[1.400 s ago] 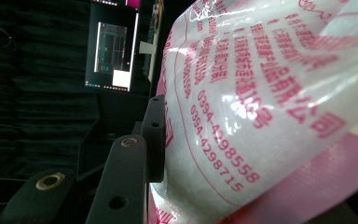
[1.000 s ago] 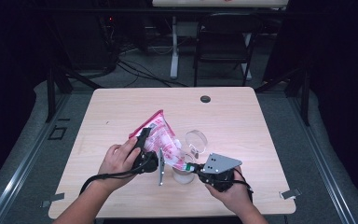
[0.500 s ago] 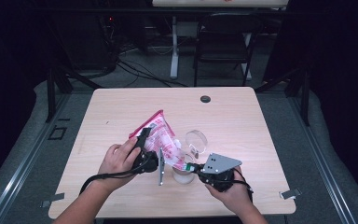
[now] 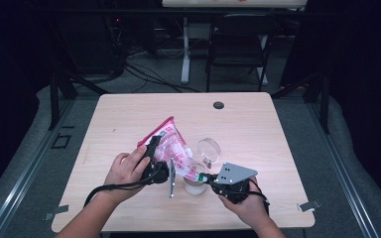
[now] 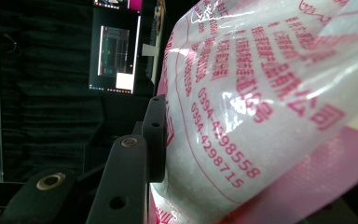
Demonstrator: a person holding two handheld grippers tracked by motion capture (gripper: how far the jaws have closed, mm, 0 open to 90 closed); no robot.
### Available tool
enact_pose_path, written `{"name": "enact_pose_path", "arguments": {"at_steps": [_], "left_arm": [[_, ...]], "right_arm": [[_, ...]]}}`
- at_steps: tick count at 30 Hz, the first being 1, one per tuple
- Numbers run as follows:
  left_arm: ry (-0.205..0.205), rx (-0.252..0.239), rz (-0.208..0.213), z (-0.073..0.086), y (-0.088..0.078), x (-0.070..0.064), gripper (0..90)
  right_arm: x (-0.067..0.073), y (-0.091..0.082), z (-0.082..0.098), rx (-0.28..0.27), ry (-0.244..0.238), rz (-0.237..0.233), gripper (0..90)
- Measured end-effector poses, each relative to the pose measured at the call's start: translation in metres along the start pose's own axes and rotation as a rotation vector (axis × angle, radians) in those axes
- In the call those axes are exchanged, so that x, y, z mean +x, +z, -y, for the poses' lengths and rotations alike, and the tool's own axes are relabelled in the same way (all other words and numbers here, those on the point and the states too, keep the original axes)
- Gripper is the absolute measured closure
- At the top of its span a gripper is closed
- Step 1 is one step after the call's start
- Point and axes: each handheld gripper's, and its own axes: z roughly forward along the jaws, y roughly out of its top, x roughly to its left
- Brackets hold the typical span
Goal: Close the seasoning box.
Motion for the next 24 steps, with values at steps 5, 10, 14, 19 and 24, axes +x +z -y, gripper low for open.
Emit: {"name": "enact_pose_path", "arguments": {"at_steps": [5, 10, 14, 19, 24], "left_arm": [[0.003, -0.001, -0.002, 0.0001, -0.0004, 0.0, 66.7], [0.003, -0.006, -0.006, 0.0001, -0.0017, 0.0004, 66.8], [0.004, -0.005, -0.007, -0.0006, -0.002, 0.0012, 67.0], [0.004, -0.008, -0.009, -0.0012, -0.0027, 0.0014, 67.1], [0.007, -0.01, -0.012, -0.0019, -0.0038, 0.0014, 67.3]], "right_arm": [[-0.0004, 0.0005, 0.0008, 0.002, -0.002, -0.003, 90.0], [-0.0013, -0.0002, 0.0015, -0.001, 0.002, 0.004, 90.0], [-0.002, -0.0005, 0.0018, -0.002, 0.004, 0.004, 90.0], [-0.0026, -0.0004, 0.0025, 0.003, 0.003, 0.007, 90.0], [-0.0039, -0.0013, 0.003, 0.003, 0.006, 0.011, 90.0]]}}
